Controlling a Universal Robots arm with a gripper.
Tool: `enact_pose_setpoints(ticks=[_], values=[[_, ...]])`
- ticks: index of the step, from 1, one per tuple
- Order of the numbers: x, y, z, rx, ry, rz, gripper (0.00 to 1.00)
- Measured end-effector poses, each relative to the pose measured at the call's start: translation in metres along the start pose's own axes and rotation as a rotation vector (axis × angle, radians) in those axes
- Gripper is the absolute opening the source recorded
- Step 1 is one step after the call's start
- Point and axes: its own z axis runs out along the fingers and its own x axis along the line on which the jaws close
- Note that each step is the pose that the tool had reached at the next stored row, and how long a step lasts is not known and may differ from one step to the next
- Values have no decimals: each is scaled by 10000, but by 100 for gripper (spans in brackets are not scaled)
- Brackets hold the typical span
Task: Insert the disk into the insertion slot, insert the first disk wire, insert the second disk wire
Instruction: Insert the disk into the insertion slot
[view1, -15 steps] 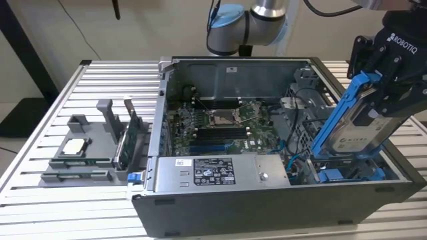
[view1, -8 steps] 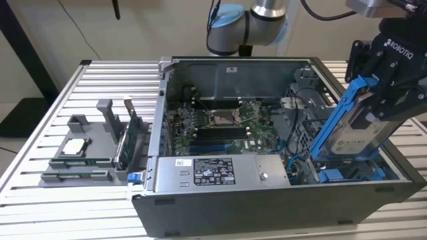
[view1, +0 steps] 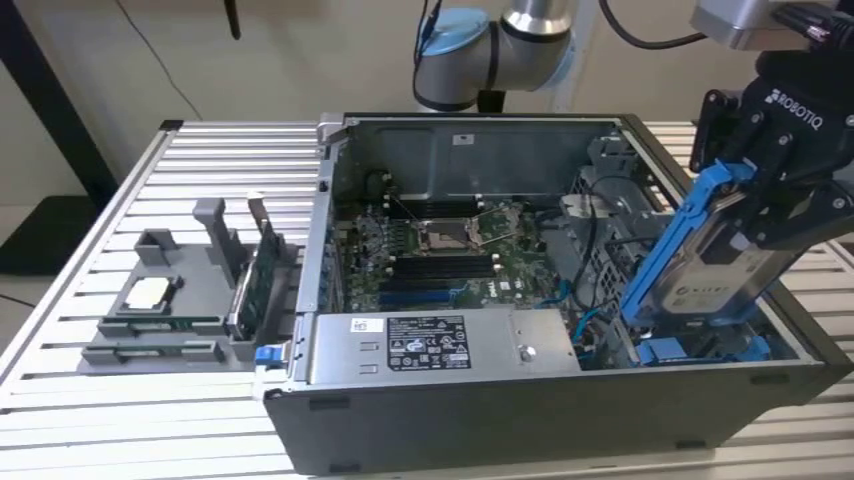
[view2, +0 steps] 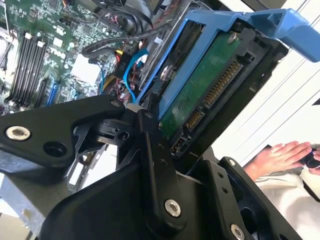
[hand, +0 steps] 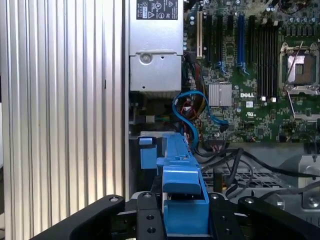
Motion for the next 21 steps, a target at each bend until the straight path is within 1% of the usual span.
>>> enact_pose_setpoints(ticks=[5, 14, 21], values=[[5, -45, 35, -13, 1, 0, 33], [6, -73, 138, -14, 2, 1, 33], [6, -87, 255, -14, 2, 1, 33]])
